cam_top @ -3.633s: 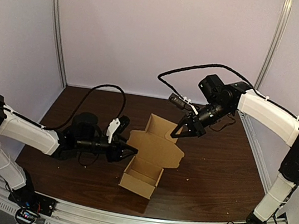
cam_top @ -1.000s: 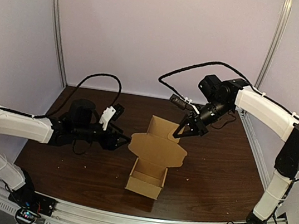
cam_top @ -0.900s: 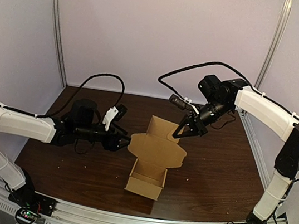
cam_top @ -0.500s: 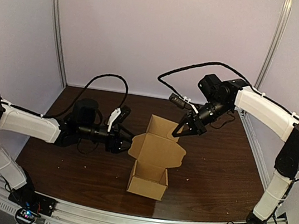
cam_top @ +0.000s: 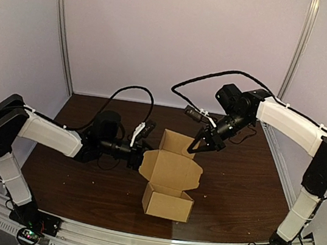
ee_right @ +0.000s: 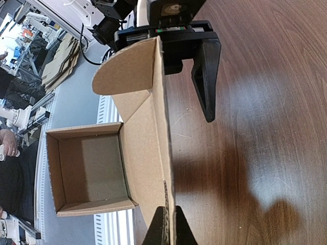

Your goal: Fold the paper box

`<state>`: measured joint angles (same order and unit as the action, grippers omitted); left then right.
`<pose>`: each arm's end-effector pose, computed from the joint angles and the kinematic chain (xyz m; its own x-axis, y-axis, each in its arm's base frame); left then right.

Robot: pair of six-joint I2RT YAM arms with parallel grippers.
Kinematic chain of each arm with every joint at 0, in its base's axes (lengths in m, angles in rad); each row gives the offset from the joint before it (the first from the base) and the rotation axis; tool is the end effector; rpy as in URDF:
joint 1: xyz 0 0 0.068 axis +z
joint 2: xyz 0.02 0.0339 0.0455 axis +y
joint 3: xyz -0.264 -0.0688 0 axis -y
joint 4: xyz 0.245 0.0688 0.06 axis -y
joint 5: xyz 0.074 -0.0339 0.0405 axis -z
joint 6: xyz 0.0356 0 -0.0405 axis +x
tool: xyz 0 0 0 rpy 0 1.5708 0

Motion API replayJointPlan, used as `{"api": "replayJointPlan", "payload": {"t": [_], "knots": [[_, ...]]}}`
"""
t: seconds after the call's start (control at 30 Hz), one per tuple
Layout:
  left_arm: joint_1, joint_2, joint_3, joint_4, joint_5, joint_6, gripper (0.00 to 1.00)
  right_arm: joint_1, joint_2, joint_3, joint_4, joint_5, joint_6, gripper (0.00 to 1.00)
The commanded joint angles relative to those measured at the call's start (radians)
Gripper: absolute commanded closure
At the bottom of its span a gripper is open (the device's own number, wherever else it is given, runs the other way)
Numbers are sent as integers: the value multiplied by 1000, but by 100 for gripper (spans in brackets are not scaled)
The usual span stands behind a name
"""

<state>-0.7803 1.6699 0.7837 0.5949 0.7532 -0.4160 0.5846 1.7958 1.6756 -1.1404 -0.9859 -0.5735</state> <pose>0.2268 -0.2588 0.1956 -0.5823 0.1616 -0.7968 0.8129 0.1343 -0.5668 0.2821 0.2223 0.3118 -0.3866 -0.6151 -0.6872 -0.8651 -0.0164 0.5013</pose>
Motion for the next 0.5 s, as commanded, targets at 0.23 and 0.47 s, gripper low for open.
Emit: {"api": "replayJointPlan", "payload": {"t": [0.23, 0.47], "knots": [[-20, -145, 18, -189, -37, 72, 42, 9, -110, -46, 38, 147, -40, 100], [-20, -187, 18, -250, -31, 99, 42, 9, -115, -52, 50, 158, -30, 100]]}}
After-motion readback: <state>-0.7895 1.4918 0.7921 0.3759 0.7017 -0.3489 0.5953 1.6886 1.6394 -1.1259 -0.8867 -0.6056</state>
